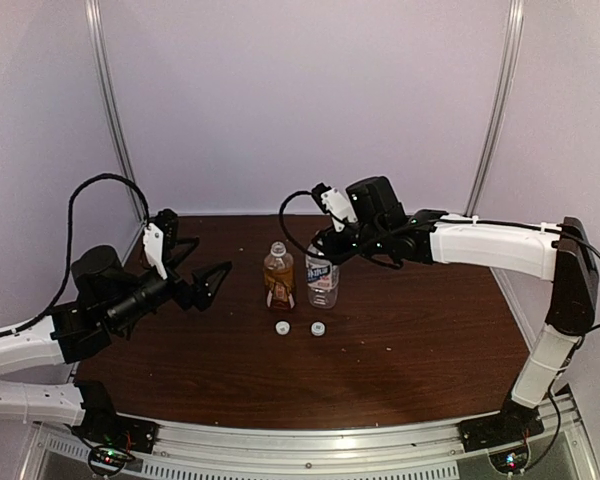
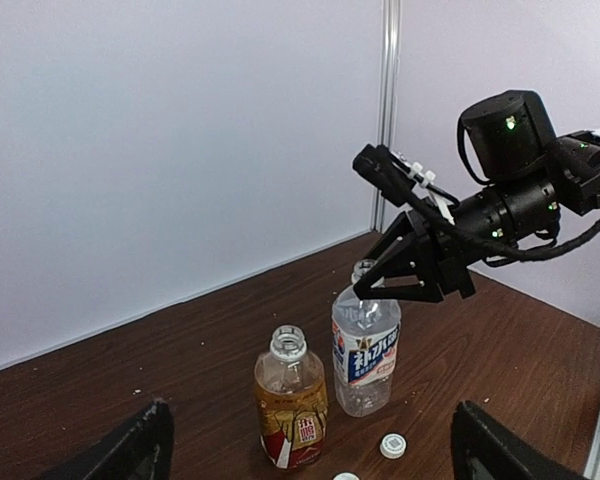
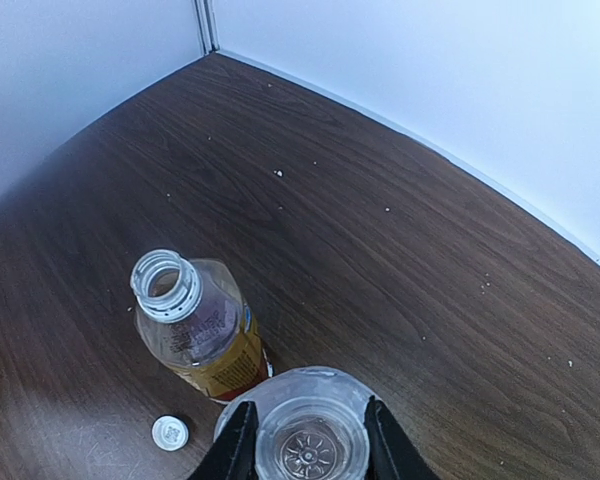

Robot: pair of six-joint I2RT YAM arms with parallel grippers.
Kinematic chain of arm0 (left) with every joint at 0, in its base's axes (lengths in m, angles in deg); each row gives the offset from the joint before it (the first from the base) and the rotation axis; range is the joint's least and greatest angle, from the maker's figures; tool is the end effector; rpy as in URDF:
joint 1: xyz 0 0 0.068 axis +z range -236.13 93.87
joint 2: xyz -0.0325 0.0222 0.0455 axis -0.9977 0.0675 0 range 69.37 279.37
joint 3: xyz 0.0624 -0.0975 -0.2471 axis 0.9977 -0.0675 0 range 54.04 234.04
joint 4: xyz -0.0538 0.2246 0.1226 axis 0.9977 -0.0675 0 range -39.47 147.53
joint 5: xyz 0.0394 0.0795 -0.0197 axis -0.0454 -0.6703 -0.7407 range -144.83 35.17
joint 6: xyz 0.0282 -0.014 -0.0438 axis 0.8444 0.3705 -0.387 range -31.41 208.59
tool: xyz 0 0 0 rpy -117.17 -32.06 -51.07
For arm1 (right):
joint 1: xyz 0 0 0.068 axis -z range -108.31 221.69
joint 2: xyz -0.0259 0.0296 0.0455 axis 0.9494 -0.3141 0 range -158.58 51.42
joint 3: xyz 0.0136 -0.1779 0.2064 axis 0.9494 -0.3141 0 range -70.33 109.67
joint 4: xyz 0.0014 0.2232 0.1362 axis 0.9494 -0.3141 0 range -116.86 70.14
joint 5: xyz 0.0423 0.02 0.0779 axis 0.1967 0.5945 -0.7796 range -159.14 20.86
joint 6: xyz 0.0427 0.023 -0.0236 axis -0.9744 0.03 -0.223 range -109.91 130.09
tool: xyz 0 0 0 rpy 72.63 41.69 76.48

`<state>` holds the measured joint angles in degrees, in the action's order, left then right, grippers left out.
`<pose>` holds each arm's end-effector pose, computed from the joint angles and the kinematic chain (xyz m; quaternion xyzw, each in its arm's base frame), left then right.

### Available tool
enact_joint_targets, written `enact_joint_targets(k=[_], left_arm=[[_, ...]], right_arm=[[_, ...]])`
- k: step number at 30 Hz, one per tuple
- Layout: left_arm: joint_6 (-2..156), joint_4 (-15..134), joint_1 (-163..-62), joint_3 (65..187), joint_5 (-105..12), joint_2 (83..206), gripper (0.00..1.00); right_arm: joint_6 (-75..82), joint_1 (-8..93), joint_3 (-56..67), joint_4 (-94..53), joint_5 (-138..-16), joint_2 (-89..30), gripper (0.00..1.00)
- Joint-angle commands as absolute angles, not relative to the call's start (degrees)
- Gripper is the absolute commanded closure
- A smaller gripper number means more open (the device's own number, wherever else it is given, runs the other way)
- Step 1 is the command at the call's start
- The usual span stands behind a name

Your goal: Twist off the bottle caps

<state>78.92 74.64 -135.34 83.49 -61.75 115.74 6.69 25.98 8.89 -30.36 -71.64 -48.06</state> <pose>0.1332 -0.1478 0.2910 0.1981 0.6776 -0.3104 0.6366 0.2840 0.2934 0.2894 -0.3237 0.8066 0.2225 0.4416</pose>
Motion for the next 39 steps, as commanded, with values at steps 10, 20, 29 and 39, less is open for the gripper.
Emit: enact_joint_targets(k=[10,20,29,39], left_arm=[[77.9,76.5,-135.1,82.7,-62.7,115.8,0.03],[77.9,76.6,-135.1,82.5,-63.0,116.2,0.02],[78.1,76.6,-135.1,82.6,-63.2,116.6,0.02],[78.9,74.2,-135.1,83.8,-65.1,116.1,0.02]], right_arm=[[5.8,26.6,5.0,-24.8,-71.9,-48.7,0.85],[5.4,27.2,2.2,-23.8,-72.5,-47.8,0.72],[5.3,27.3,1.1,-23.9,-72.6,-46.2,0.54],[5.4,27.4,0.9,-25.5,-72.9,-43.8,0.35]])
